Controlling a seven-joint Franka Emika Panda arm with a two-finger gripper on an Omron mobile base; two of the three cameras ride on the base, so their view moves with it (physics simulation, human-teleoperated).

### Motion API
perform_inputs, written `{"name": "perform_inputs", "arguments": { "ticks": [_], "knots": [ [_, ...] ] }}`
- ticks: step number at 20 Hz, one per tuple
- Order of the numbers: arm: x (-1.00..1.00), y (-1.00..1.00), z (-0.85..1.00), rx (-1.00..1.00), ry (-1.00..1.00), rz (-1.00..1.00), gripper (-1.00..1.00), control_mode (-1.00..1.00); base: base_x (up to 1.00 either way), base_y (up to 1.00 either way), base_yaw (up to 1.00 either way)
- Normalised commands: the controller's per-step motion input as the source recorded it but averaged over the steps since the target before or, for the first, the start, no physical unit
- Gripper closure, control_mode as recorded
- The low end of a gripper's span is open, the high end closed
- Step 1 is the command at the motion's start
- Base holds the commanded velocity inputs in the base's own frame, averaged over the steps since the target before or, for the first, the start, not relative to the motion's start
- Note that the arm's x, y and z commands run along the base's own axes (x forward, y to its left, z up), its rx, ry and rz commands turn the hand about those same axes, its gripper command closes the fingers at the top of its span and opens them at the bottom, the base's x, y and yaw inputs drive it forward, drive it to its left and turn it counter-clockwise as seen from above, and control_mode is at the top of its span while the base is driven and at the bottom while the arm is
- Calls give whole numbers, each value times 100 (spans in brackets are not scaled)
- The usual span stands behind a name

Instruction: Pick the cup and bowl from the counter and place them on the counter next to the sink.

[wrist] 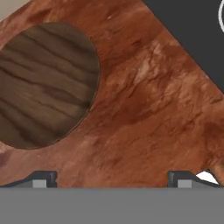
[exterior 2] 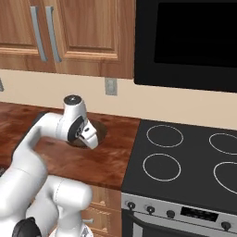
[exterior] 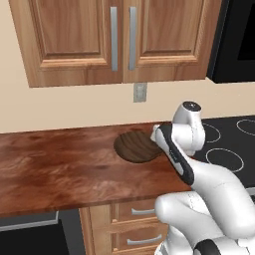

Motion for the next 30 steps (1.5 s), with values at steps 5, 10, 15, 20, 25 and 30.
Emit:
{"name": "perform_inputs", "arguments": {
  "ticks": [5,10,15,20,25,30],
  "knots": [
    [24,-27,-37,1,0,7,-100,-100,0,0,0],
    [40,-1,-33,0,0,6,-100,-100,0,0,0],
    [31,0,-11,0,0,4,-100,-100,0,0,0],
    [10,3,6,0,7,0,-100,-100,0,0,0],
    [17,3,0,0,8,0,-100,-100,0,0,0],
    [35,10,-10,0,1,0,-100,-100,0,0,0]
  ]
}}
